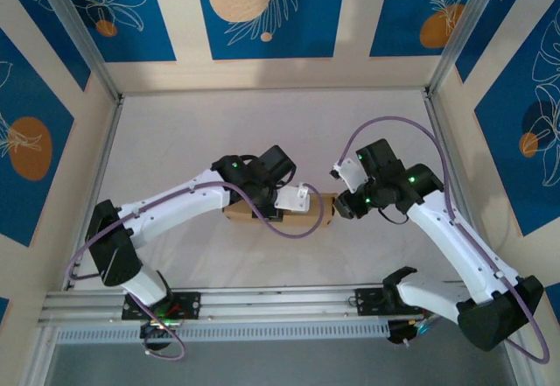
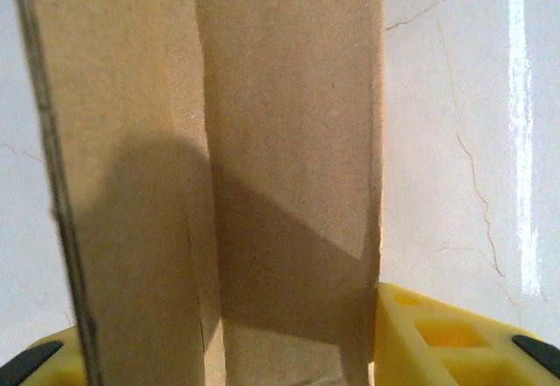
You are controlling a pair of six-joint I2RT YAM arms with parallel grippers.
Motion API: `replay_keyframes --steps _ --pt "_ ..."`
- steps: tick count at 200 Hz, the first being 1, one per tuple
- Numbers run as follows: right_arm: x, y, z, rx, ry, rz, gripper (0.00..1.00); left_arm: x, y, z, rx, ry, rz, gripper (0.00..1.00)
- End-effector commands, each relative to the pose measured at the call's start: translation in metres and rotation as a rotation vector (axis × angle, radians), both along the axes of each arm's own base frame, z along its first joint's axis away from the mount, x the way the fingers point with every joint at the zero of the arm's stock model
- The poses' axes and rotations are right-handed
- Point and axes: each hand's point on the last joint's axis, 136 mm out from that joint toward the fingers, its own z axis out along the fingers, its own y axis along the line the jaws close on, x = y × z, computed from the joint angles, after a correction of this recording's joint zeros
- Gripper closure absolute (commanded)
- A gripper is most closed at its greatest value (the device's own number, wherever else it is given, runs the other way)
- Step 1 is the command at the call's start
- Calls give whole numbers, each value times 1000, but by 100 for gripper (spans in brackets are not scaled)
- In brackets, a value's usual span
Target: Fold the paper box
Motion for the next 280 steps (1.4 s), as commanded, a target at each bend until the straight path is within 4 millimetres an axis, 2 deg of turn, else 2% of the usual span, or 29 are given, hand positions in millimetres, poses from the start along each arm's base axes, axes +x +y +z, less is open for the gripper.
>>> replay_keyframes --steps 1,40,56,98,120,156,174,190,210,244,260,280 --pt "3 0 6 -13 -14 8 71 -7 0 -3 -1 66 -6 54" --pt "10 4 14 -4 -22 4 90 -8 -1 -1 -10 71 -4 54" --pt "12 6 17 10 -11 -3 93 -8 -1 3 -23 71 -2 53" --pt "15 10 22 55 25 -19 99 -3 -3 23 -99 49 44 37" --pt "17 8 23 53 23 -29 99 1 -5 49 -183 13 88 29" --pt "20 7 19 35 20 -24 99 3 2 102 -322 -17 181 23" --pt "23 7 19 33 23 -32 100 9 16 126 -396 -37 265 24" --pt "24 7 18 32 24 -36 100 15 38 140 -450 -34 377 29" --pt "24 7 19 29 20 -40 100 13 69 130 -386 -35 491 37" --pt "24 5 19 30 4 -44 99 1 125 94 -198 -8 682 39" --pt "23 5 20 31 1 -44 99 -5 142 84 -179 22 749 39" --pt "23 4 20 30 0 -45 98 -20 150 74 -202 91 793 38"
